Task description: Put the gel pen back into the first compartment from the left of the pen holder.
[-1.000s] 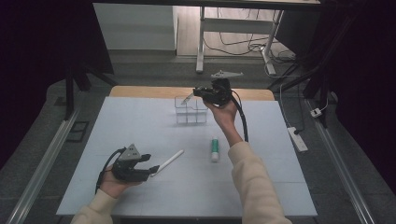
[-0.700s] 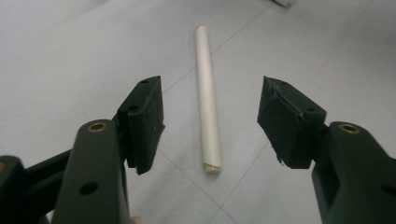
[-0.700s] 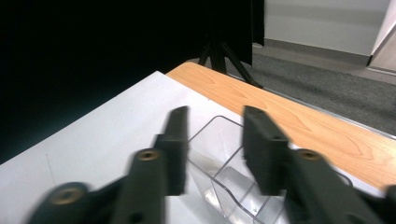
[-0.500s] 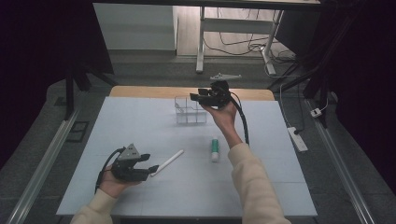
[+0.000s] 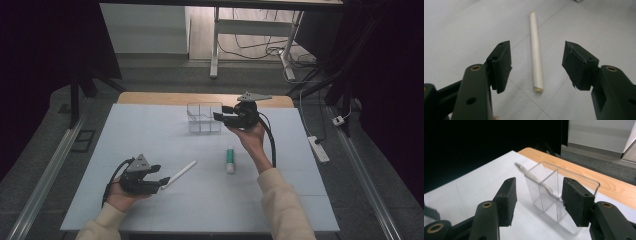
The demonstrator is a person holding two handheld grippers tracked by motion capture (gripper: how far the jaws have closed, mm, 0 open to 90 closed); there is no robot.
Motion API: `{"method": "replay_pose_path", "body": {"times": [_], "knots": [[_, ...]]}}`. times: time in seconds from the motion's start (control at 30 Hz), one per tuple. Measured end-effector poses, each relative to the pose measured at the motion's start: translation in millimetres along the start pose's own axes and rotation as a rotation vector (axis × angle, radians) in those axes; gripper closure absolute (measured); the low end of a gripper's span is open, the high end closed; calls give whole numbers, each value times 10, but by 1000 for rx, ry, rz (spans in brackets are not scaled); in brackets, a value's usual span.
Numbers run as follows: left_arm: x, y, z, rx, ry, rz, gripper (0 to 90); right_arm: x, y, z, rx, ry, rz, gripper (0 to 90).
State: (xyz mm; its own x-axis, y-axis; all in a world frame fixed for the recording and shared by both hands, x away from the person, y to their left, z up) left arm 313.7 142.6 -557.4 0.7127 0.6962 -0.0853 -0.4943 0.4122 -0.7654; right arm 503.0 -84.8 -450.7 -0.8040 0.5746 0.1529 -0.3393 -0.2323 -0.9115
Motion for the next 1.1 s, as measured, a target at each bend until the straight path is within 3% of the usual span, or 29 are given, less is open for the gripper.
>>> {"method": "replay_pose_path", "body": {"times": [0.33, 0.9, 1.03, 1.1], "knots": [[-1, -1, -1, 1, -4, 1, 404, 14, 233, 279, 5, 5, 15, 451], [18, -4, -2, -1, -11, 10, 404, 184, 754, 935, 61, 31, 86, 451], [11, -39, -42, -10, 4, 25, 405, 204, 872, 1051, 70, 33, 82, 451], [18, -66, -83, 9, -14, 3, 405, 206, 940, 1098, 79, 39, 82, 451]]}}
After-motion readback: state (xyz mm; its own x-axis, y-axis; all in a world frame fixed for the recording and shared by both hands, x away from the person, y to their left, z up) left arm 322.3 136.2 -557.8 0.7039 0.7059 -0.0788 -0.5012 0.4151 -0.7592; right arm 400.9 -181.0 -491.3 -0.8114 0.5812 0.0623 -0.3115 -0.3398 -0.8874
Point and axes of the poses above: each handheld gripper's, and its own axes: z roughly backward along the jaws, y roughly out of its underside, x roughly to its left, the point moved 8 cm from there along -z, roughly forward along the jaws, and after that the axes turned 1 degree about -x, right-handed, at the moved point
